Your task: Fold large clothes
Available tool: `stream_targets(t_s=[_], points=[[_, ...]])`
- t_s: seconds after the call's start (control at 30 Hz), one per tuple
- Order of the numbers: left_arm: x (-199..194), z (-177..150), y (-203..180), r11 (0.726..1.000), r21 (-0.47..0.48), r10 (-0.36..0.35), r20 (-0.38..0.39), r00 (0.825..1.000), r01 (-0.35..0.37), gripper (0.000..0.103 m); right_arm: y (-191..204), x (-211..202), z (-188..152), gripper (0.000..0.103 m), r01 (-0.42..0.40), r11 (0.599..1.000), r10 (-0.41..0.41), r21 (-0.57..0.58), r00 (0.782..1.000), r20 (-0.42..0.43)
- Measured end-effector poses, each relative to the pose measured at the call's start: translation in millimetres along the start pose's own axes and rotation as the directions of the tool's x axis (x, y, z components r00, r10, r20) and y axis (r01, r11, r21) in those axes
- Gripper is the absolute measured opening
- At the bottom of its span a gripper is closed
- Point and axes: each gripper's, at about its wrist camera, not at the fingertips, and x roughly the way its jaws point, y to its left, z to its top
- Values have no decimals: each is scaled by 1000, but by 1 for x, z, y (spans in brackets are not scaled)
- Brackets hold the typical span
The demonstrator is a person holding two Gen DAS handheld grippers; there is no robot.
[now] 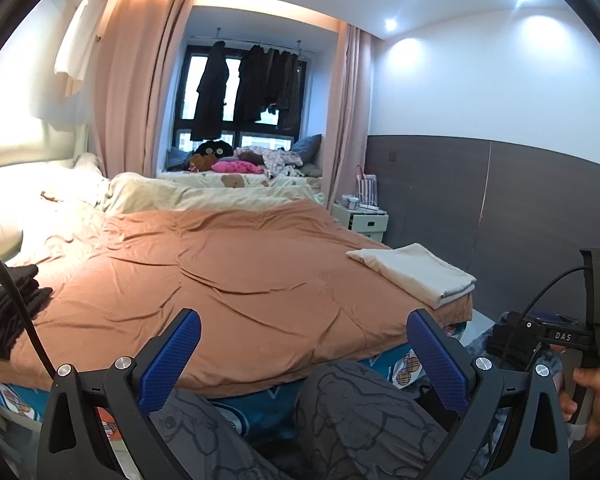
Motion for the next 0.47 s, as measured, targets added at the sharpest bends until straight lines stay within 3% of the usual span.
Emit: stream_targets(t_s=[0.47], points=[[-5,4,19,999,-19,39,35,999,-38,103,12,4,7,103,-4,1000,4,-12,1000,-5]])
